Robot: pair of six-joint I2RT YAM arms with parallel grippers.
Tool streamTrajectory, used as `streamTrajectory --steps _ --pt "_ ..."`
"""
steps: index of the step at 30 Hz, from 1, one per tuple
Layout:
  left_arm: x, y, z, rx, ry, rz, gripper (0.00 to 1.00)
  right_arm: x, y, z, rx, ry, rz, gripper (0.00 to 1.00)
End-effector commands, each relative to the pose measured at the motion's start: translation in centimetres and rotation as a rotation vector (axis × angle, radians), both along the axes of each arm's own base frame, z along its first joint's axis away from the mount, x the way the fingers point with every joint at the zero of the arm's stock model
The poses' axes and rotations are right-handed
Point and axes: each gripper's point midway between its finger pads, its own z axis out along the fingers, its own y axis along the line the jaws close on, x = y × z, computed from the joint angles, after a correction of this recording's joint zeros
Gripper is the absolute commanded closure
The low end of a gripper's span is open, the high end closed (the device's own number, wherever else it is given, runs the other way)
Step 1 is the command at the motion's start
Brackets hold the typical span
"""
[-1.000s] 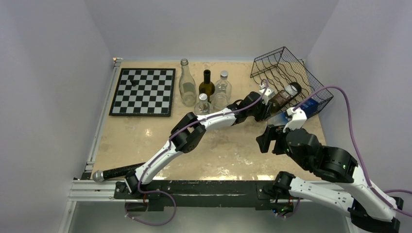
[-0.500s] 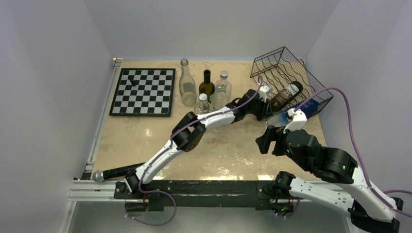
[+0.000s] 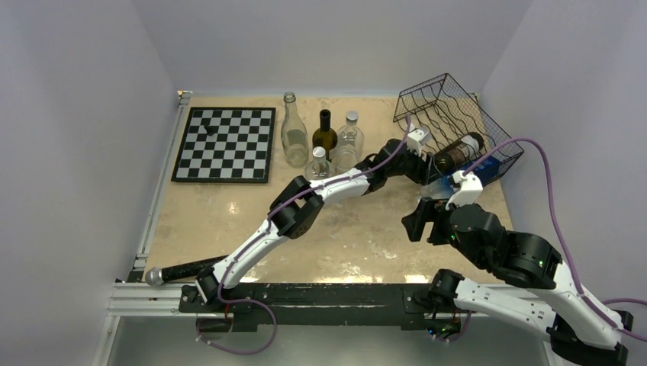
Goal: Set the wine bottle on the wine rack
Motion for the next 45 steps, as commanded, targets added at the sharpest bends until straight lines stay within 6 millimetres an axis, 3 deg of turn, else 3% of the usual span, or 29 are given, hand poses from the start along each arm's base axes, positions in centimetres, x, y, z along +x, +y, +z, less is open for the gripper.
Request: streamTrajectory --steps 1,9,13,18,24,30,39,45 --pt "-1.7 -1.3 6.8 -0.149 -0.075 -0.055 0.23 0.0 -0.4 0.2 0.024 -0.006 -0.027 0.14" --pt "-1.1 0.3 7.6 -0.110 -0.123 0.011 0.01 0.1 -0.4 0.3 0.021 -0.008 -0.027 0.13" --pt "-0.2 2.1 7.7 -0.070 -0.156 0.098 0.01 0.1 -0.4 0.5 0.019 -0.013 -0.025 0.12" --pt "-0.5 2.8 9.1 -0.081 -0.177 0.097 0.01 0.1 -0.5 0.8 0.018 -0.019 -0.027 0.11" --pt "-1.0 2.8 8.5 -0.076 -0.157 0.079 0.01 0.0 -1.0 1.1 0.017 -0.023 -0.037 0.11" --pt "-1.2 4.9 8.5 -0.047 -0.165 0.126 0.01 0.1 -1.0 1.1 0.013 -0.025 -0.041 0.11" --pt "-2.0 8.1 5.0 0.136 -0.133 0.131 0.14 0.2 -0.6 0.8 0.026 -0.026 -0.035 0.11" --pt "-1.7 8.3 3.3 0.199 -0.084 0.109 0.32 0.2 -0.4 0.7 0.020 -0.022 -0.030 0.11"
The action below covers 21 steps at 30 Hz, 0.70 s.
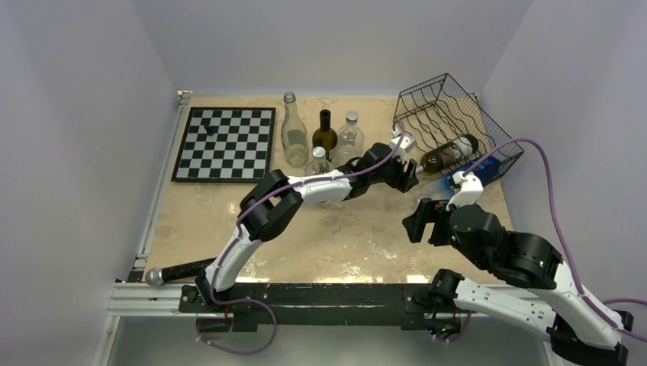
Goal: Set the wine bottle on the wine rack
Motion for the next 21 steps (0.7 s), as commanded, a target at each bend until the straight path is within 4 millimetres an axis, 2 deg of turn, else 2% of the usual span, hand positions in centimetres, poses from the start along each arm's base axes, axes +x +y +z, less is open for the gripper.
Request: streamTrajectory --steps 1,3,10,17,21 --pt "0.9 0.3 1.6 0.022 0.004 -0.004 0.35 0.4 -0.1 1.0 0.036 -0.033 -0.026 0.11" --pt "1.0 0.3 0.8 0.036 0.020 0.002 0.42 0.4 -0.1 1.0 0.038 -0.034 -0.027 0.11" --pt "2.0 0.1 0.0 0.050 0.030 0.038 0.57 0.5 -0.1 0.9 0.035 -0.035 -0.029 0.11" --pt "2.8 0.8 -0.5 0.074 0.029 0.099 0.58 0.6 0.0 0.9 0.028 -0.037 -0.028 0.11" --pt "2.5 -0.1 -0.4 0.053 0.051 0.070 0.64 0.6 0.0 0.9 0.027 -0.038 -0.028 0.11"
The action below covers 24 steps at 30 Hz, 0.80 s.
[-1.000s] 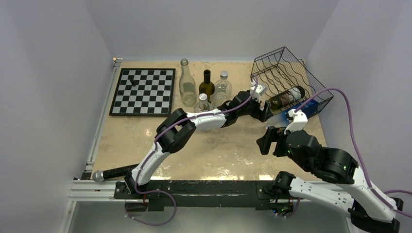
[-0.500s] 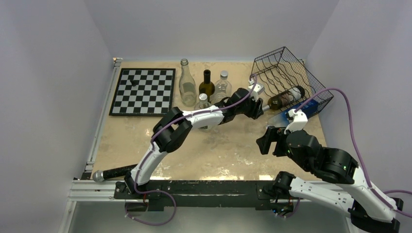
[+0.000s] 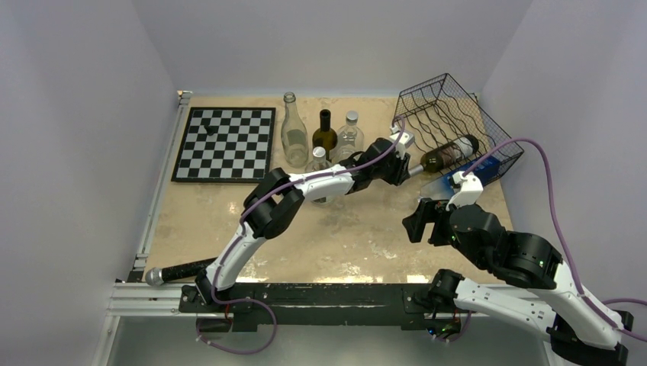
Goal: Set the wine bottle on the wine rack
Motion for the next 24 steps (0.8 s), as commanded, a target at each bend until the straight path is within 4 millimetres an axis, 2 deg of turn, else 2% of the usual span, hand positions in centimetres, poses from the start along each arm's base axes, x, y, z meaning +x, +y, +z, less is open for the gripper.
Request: streamTrajectory --steps 1,7,10,19,24 --pt "0.7 -1.4 1.5 -0.058 -0.005 0.000 0.66 0.6 0.0 1.0 0.027 -0.037 -0.029 0.11" --pt "0.2 -2.5 0.9 -0.080 0.033 -0.031 0.82 0.6 -0.1 1.0 0.026 -0.038 -0.032 0.11" --pt "0.5 -2.9 0.8 -0.103 0.043 -0.018 0.83 0.7 -0.1 1.0 0.023 -0.039 -0.034 0.11" --pt "1.6 -4.4 2.5 -0.218 0.031 0.019 0.82 0.8 -0.3 0.8 0.011 -0.035 -0.047 0.11" --pt "1.8 -3.7 3.2 -0.221 0.014 0.042 0.69 0.8 -0.4 0.9 0.009 -0.036 -0.054 0.11"
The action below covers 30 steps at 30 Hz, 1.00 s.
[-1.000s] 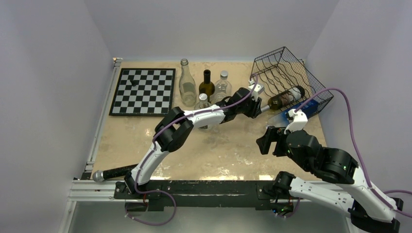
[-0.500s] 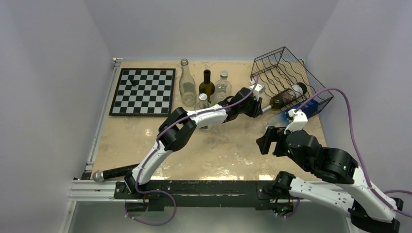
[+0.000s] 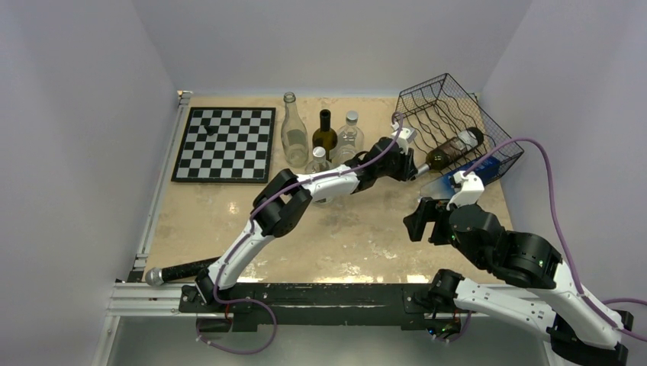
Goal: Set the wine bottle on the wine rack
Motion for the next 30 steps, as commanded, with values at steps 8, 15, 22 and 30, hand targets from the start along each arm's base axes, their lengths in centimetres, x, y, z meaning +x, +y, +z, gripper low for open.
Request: streamTrajectory --steps 8,15,22,30 --pt "-0.4 1.6 7.1 -0.148 -0.126 0.036 0.35 0.8 -0.1 1.4 0.022 -0.035 -0.047 0.11" --pt "-2.0 3.5 11.5 -0.203 -0.192 0.023 0.28 1.2 -0.3 2.9 0.025 -0.060 -0.066 0.12" --pt "-6.9 7.4 14.8 -0.246 -0.221 -0.016 0.28 2.7 -1.5 6.1 -0.062 -0.106 -0.141 0.13" --pt "-11.3 14.0 18.2 -0.242 -0.264 0.017 0.28 7.4 -0.8 9.3 -0.026 -0.148 -0.181 0.18"
